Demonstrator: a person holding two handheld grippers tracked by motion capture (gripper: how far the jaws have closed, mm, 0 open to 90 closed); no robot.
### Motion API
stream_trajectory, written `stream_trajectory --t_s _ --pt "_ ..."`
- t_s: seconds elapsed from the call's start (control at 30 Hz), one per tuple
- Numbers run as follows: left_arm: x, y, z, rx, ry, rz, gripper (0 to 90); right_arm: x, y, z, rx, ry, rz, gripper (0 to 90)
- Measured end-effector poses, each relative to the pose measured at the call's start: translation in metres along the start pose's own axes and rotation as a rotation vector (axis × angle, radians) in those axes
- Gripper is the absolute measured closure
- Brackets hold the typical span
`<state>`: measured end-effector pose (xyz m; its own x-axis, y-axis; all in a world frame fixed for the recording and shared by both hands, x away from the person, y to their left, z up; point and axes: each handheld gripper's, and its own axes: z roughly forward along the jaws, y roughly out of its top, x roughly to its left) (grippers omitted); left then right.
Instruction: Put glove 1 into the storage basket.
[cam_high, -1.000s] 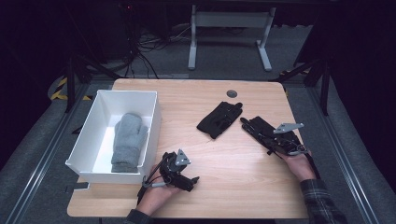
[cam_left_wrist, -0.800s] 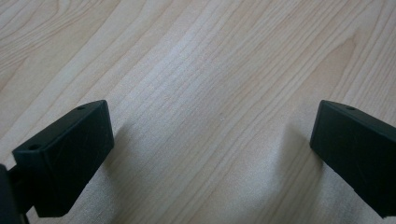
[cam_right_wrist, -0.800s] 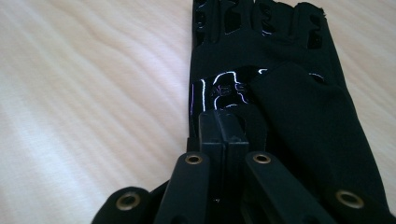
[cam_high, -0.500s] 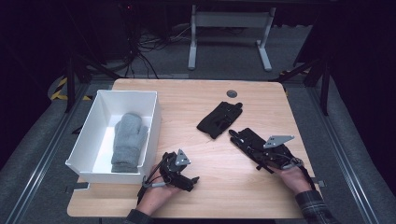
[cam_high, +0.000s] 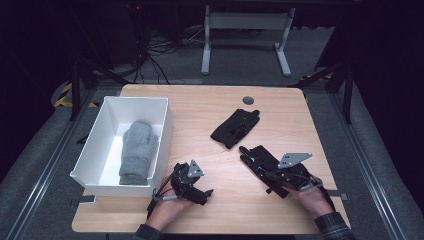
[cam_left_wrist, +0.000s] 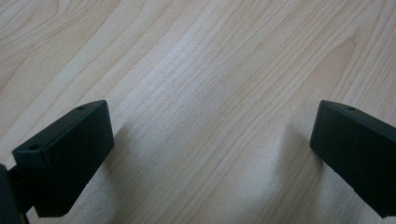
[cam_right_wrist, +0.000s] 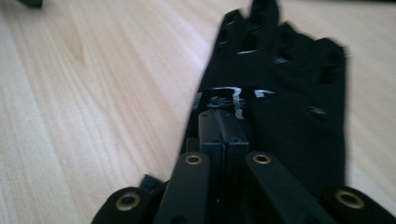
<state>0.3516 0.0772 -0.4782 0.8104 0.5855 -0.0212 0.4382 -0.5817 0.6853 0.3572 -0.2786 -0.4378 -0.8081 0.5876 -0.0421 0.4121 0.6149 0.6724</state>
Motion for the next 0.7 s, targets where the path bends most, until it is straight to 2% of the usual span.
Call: stream_trajectory --t_s 0.17,0.3,0.33,0.47,0.7 --pt "0.0 0.0 0.0 0.0 0.0 0.001 0.1 -0.029 -0.011 -0.017 -0.022 -0.07 0.061 90.0" --pt "0.0 0.0 0.0 0.0 0.0 0.0 0.1 -0.044 -0.02 -0.021 -0.014 -0.094 0.101 90.0" --pt "0.0 0.0 0.0 0.0 0.0 0.001 0.1 -0.049 -0.024 -0.02 0.003 -0.093 0.115 90.0" --pt "0.0 0.0 0.0 0.0 0.0 0.0 0.1 -0.051 -0.028 -0.016 0.034 -0.082 0.12 90.0" --pt "0.0 0.0 0.0 0.0 0.0 -0.001 0.1 -0.036 -0.022 -0.009 0.055 -0.051 0.062 90.0"
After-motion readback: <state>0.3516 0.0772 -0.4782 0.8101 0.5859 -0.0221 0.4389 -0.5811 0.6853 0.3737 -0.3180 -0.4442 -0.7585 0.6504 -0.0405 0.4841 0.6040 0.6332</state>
